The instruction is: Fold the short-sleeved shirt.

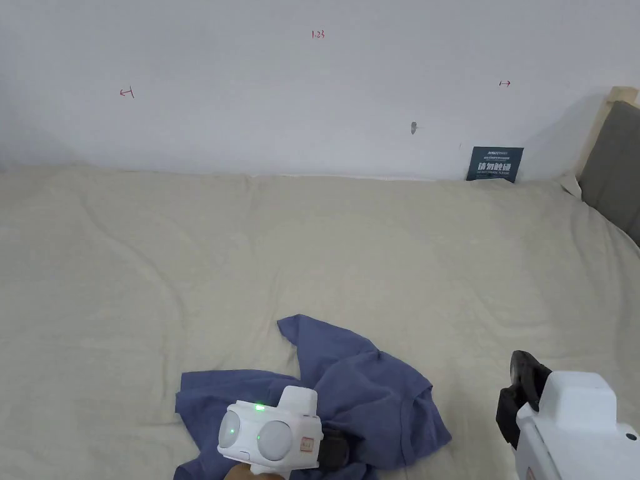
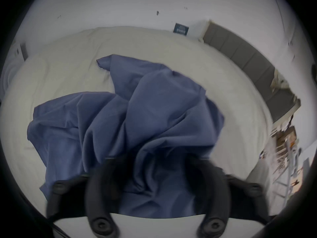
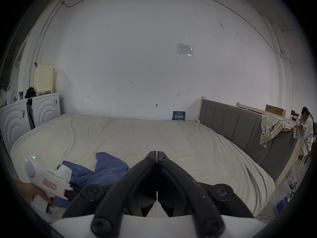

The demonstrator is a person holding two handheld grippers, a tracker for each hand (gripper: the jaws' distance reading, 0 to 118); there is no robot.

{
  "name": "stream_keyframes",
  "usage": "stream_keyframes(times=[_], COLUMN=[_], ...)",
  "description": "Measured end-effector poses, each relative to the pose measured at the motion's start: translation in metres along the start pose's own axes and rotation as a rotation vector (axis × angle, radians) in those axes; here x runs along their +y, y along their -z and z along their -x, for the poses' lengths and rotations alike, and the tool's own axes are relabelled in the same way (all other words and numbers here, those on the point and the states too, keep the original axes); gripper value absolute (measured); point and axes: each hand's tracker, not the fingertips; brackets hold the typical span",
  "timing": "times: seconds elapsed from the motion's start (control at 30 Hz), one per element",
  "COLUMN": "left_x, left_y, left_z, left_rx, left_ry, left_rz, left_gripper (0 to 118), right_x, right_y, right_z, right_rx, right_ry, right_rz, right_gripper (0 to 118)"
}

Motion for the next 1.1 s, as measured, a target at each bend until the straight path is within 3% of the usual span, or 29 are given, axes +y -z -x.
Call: stream_keyframes(times=[0.07,0.1,0.4,0.6,0.73,0.8,0.87,0.9,0.93,0.97,1.1], left_x=[0.004,0.007,0.04,0.035,0.019,0.01,0.003,0.0,-0.002,-0.003,-0.011], left_y=[-0.019,-0.029,-0.155,-0.212,-0.232,-0.238,-0.242,-0.243,-0.243,-0.243,-0.244], left_z=[-0.007,-0.009,-0.012,0.016,0.036,0.045,0.053,0.056,0.058,0.06,0.069], left_rx=[-0.012,0.008,0.093,0.261,0.386,0.416,0.426,0.428,0.434,0.442,0.403], left_ry=[-0.016,-0.007,0.105,0.06,0.093,0.093,0.088,0.086,0.08,0.075,0.053], left_rz=[-0.028,-0.08,-0.526,-0.729,-0.813,-0.834,-0.853,-0.856,-0.854,-0.844,-0.804], left_gripper=[112,116,114,110,92,77,73,55,24,3,0], right_x=[0.002,0.004,0.024,0.037,0.043,0.043,0.043,0.043,0.043,0.043,0.042], right_y=[0.0,-0.001,-0.009,-0.012,-0.014,-0.014,-0.015,-0.014,-0.014,-0.013,-0.013], right_z=[-0.001,-0.001,0.007,0.014,0.019,0.022,0.025,0.026,0.027,0.028,0.031], right_rx=[-0.002,-0.003,0.001,0.008,0.021,0.025,0.03,0.033,0.035,0.038,0.044], right_ry=[0.0,0.002,0.013,0.015,0.016,0.014,0.013,0.011,0.01,0.011,0.007], right_rz=[-0.003,-0.005,-0.061,-0.097,-0.114,-0.12,-0.126,-0.126,-0.125,-0.124,-0.121], right_gripper=[1,1,1,1,1,1,1,1,1,1,1])
